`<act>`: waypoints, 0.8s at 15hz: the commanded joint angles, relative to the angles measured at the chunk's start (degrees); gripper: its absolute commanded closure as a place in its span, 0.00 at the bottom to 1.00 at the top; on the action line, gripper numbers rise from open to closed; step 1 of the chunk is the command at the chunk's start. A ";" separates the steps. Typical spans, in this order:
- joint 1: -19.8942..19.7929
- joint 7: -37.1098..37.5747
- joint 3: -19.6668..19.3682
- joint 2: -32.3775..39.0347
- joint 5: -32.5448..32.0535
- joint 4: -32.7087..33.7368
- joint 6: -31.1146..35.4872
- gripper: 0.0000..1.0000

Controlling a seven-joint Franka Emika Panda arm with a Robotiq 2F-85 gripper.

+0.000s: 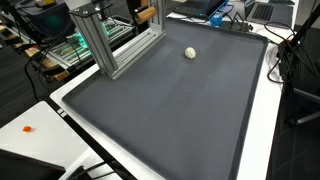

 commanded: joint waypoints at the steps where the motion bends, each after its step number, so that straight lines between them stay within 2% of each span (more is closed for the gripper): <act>1: -0.50 2.23 0.85 -2.31 -1.06 -0.94 -2.28 0.23; 4: -0.43 3.20 1.21 -2.60 -1.03 -0.78 -3.30 0.21; 6: -0.34 3.45 1.35 -2.62 -1.02 -0.72 -3.29 0.25; 7: -0.22 3.27 1.34 -2.59 -1.00 -0.72 -3.17 0.32; 9: -0.18 3.27 1.38 -2.51 -0.96 -0.75 -3.13 0.38; 10: -0.14 3.22 1.35 -2.50 -0.90 -0.78 -3.11 0.49; 11: -0.16 3.27 1.36 -2.51 -0.89 -0.81 -3.12 0.67; 12: -0.06 3.37 1.44 -2.47 -0.67 -0.65 -3.12 0.74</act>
